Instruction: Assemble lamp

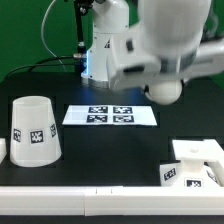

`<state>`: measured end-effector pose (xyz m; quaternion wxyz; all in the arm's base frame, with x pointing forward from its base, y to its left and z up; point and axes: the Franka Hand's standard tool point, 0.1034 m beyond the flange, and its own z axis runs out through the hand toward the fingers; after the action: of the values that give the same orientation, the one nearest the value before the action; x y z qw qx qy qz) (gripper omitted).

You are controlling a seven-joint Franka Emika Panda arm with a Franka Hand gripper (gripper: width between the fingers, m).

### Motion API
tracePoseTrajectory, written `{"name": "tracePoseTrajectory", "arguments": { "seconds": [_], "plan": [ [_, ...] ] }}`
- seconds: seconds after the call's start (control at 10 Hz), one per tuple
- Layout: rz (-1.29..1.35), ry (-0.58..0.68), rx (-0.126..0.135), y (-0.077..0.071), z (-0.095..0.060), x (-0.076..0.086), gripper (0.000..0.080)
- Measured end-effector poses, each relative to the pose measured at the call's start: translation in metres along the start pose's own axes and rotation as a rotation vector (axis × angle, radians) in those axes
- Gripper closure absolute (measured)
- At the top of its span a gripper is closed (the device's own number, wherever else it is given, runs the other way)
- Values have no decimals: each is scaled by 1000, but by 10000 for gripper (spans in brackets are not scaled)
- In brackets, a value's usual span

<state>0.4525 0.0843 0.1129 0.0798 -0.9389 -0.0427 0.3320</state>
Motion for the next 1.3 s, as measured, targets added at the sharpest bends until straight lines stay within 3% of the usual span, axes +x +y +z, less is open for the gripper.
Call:
{"name": "tracePoseTrajectory", "arguments": {
  "seconds": [0.1,0.2,0.4,0.5,0.6,0.7,0.9,1.3],
  "plan": [
    [10,20,5,5,6,1,233],
    [13,99,-3,6,4,9,233],
    [15,202,-17,7,-3,8,233],
    [44,237,56,0,-24,13,233],
    [75,346,135,-5,-66,26,233],
    [94,499,153,-9,-96,33,233],
    [115,604,134,-6,-105,24,233],
    [129,862,75,0,-110,35,233]
  ]
}}
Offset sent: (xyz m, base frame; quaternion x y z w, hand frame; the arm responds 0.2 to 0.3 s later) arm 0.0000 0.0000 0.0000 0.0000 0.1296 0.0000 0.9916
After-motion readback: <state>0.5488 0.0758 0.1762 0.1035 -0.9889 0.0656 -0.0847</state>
